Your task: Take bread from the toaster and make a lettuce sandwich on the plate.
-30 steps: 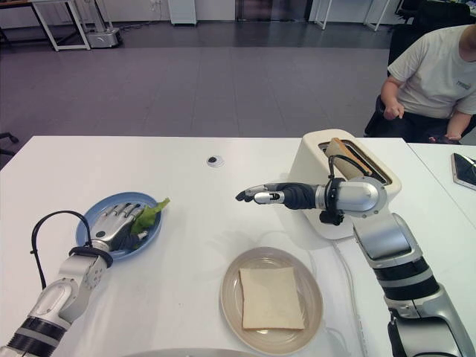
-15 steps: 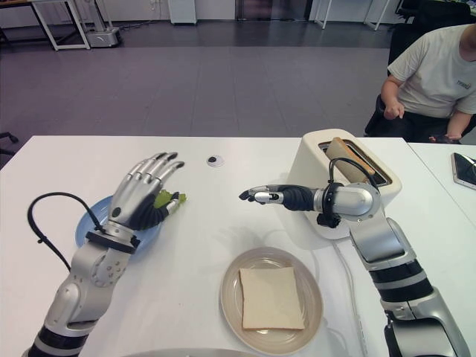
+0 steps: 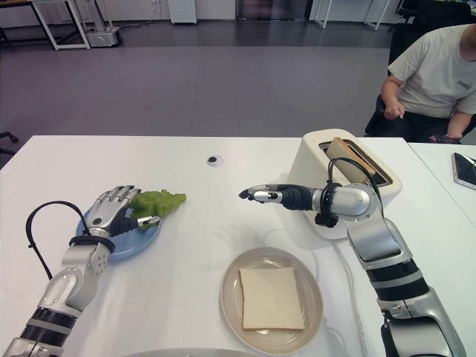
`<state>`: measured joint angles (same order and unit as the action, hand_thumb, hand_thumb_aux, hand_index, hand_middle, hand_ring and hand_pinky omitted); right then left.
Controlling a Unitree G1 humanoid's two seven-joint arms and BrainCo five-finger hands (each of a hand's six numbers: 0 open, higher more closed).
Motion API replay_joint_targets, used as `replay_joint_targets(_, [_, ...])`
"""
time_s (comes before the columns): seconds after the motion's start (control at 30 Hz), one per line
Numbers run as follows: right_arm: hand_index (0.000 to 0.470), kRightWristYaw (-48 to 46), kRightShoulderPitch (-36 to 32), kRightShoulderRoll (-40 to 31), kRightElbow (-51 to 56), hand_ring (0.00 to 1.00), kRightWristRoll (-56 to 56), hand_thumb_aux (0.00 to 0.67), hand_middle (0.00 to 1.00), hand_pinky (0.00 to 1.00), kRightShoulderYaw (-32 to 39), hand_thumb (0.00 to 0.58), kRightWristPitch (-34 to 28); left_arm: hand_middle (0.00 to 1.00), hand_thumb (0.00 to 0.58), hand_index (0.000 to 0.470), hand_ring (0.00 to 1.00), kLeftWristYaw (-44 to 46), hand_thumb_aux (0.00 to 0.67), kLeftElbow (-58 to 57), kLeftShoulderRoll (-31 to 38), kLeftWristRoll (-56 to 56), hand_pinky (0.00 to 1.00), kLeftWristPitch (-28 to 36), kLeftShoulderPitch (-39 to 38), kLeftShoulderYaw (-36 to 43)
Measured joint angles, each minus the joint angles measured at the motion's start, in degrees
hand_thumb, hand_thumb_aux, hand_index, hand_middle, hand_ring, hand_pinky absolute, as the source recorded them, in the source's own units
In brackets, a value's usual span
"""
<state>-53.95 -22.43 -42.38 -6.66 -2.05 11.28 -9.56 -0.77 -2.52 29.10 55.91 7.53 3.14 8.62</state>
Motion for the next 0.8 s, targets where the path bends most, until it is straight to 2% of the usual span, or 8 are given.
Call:
replay_joint_targets(0.17, [0.000, -0.06, -0.02, 0.27, 0.58, 0.00, 0.24, 0.000, 0.00, 0.00, 0.58, 0.000, 0.86, 0.00, 0.000, 0.000, 0.00, -1.22, 0.000, -4.48, -0.61, -0.62, 0.00, 0.91, 1.40, 2.04])
replay_joint_targets(0.2, [0.000, -0.05, -0.02, 0.27, 0.58, 0.00, 0.31, 0.000, 0.00, 0.00, 0.57, 0.000, 0.88, 0.00, 0.244, 0.112, 0.00, -1.77, 0.160, -5.31, -0.60, -0.63, 0.00, 0.95, 2.26, 2.18])
replay_joint_targets(0.23, [0.000, -0.05, -0.01, 0.27, 0.58, 0.00, 0.32, 0.000, 0.00, 0.00, 0.58, 0.000, 0.91, 0.00, 0.580, 0.470, 0.00, -2.49, 0.670, -6.32, -0.54, -0.62, 0.00, 0.94, 2.97, 2.43])
replay_joint_targets(0.63, [0.000, 0.68, 0.14, 0.86, 0.66, 0.00, 1.22, 0.000, 0.00, 0.00, 0.77, 0.000, 1.05, 0.00, 0.580, 0.470, 0.00, -4.81, 0.670, -8.17, -0.30, -1.65, 0.00, 0.06, 4.69, 4.86])
replay_joint_targets(0.8, [0.000, 0.99, 0.35, 1.17, 1.33, 0.00, 2.16, 0.000, 0.00, 0.00, 1.33, 0.000, 1.46, 0.00, 0.580, 0.470, 0.00, -5.84, 0.670, -1.12, -1.76, -5.53, 0.00, -0.71, 4.09, 2.96])
